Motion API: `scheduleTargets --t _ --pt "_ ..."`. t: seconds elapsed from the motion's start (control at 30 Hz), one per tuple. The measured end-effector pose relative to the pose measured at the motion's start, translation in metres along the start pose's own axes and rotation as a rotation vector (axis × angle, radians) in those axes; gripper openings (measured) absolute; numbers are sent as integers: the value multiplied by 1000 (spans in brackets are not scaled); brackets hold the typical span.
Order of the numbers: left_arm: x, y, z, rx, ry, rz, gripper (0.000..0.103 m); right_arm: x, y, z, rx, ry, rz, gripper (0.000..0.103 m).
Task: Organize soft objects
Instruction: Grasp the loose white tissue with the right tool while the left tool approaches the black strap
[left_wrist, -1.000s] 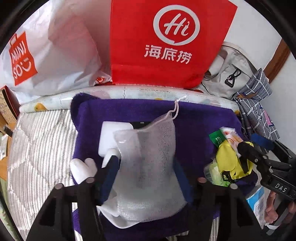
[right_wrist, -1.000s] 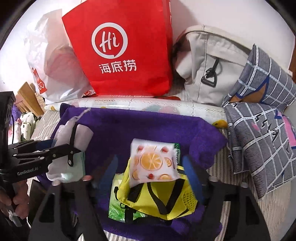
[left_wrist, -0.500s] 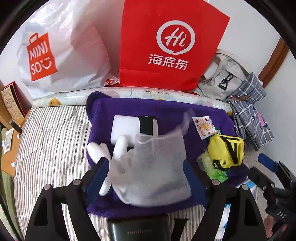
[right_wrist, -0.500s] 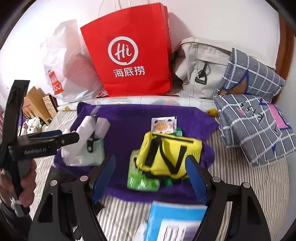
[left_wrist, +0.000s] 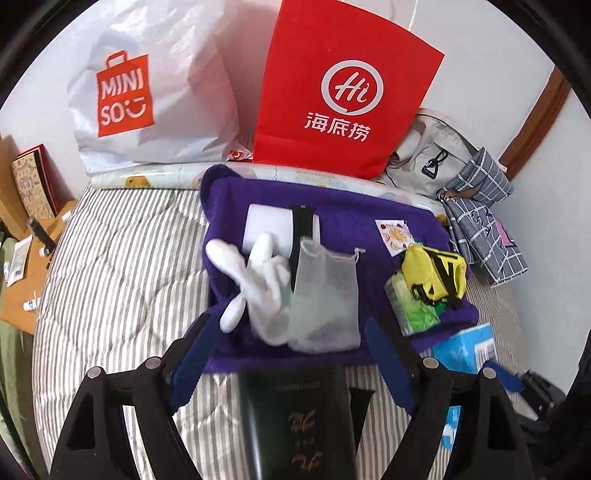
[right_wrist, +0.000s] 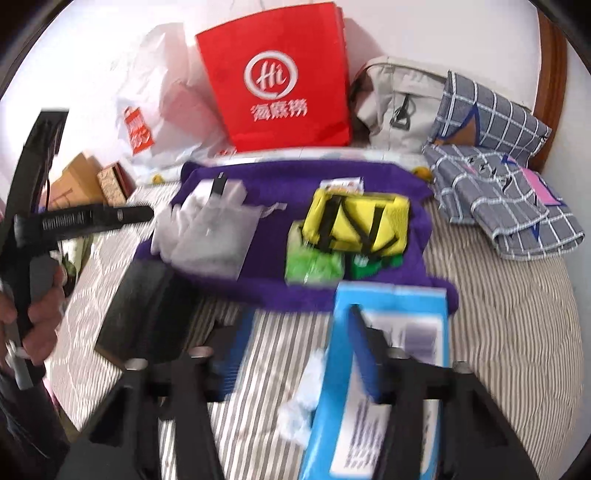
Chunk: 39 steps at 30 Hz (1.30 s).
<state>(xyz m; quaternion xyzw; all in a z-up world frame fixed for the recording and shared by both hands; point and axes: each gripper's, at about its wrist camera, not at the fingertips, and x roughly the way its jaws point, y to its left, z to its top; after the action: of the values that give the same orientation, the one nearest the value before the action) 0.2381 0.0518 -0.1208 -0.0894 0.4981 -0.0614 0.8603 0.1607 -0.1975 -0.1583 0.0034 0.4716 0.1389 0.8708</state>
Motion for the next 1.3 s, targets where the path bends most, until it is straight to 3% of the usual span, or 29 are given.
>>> scheduleTargets --t 0.2,0.4,0.6,0.73,0.87,1.07,1.3 --pt "-15 6 -22 9 -17 1 81 6 35 -42 -128 73 -48 30" --pt "-19 14 -45 23 -9 -4 81 30 63 -70 -323 132 -256 30" --pt "-23 22 -65 32 1 11 81 46 69 -79 -374 124 -368 30" --pt "-28 24 -74 44 0 22 81 50 71 -82 -378 104 -398 30" --pt "-33 24 -79 50 -3 35 81 48 70 -81 -381 90 -414 14" --pt "-42 22 -92 62 -9 56 81 19 67 -84 -276 50 -238 14" --pt "-52 21 -117 59 -13 40 81 -24 69 -115 -209 -5 -67 14"
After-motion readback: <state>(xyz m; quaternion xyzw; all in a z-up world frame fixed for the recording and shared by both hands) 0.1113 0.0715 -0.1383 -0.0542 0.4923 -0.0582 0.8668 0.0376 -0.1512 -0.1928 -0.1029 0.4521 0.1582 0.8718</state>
